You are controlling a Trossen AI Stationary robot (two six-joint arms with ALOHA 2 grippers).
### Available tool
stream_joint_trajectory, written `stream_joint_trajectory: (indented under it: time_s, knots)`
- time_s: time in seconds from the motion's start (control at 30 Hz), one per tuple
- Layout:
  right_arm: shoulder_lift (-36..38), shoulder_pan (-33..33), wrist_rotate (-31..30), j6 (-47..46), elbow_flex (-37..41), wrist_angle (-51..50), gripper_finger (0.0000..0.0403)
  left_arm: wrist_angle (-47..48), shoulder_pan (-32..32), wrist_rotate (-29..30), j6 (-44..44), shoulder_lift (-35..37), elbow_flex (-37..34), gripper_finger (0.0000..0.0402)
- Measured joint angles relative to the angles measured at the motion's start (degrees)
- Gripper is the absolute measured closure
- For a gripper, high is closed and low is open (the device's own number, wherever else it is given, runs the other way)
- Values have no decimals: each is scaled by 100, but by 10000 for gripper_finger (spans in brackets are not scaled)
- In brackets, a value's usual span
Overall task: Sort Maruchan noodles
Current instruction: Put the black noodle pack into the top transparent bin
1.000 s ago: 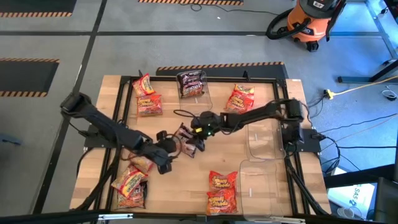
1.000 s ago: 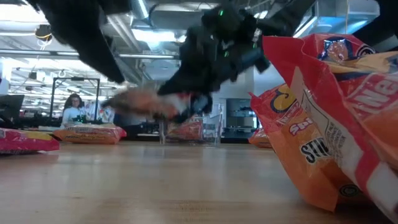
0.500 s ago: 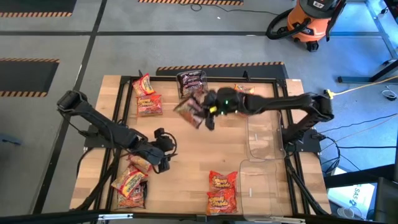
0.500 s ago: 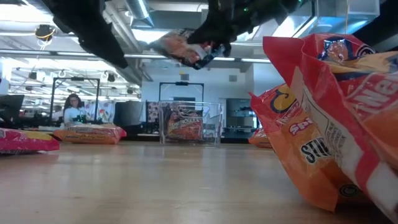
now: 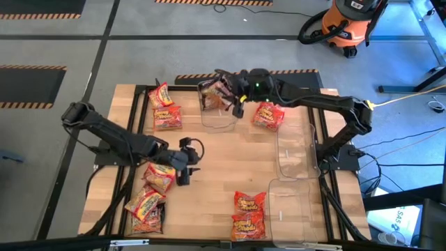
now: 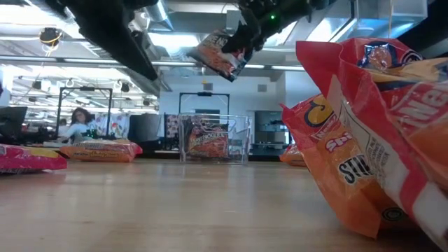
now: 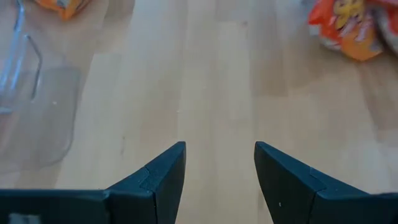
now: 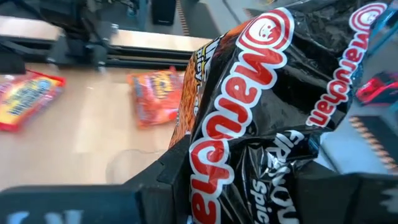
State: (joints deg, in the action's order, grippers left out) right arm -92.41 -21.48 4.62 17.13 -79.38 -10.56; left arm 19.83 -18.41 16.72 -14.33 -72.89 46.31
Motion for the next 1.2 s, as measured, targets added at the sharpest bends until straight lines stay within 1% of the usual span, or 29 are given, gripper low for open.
stream_joint_trajectory:
  time_s: [0.1, 0.23, 0.33, 0.4, 0.43, 0.53, 0.6, 0.67, 0.87, 1.2]
  knots:
    - [-162, -172, 40, 281, -223, -102, 270, -138, 270, -161, 188, 245, -259, 215]
    - [-591, -348, 94, 561, -839, -524, 270, -369, 502, -195, 172, 755, -800, 215]
    - [-1027, -446, 95, 827, -1366, -1124, 270, -647, 561, -123, -80, 1226, -1229, 215]
    - [-1316, -454, 144, 998, -1641, -1351, 270, -816, 566, -83, -305, 1516, -1488, 215]
    - [-1438, -451, 147, 1121, -1723, -1529, 270, -915, 566, -65, -398, 1640, -1602, 215]
    - [-1717, -446, 105, 1636, -1837, -1635, 270, -1182, 566, -55, -560, 1948, -1885, 215]
    - [-1907, -443, 47, 1991, -1844, -1645, 270, -1363, 566, -51, -616, 2036, -2004, 215]
    - [-2113, -441, -12, 2129, -1839, -1709, 270, -1336, 566, -18, -621, 2101, -2057, 215]
    - [-2535, -437, -164, 2296, -1839, -1716, 270, -1355, 566, 46, -610, 2082, -2064, 215]
    - [-3002, -441, -160, 2336, -1837, -1812, 270, -1342, 566, 253, -459, 2079, -2064, 215]
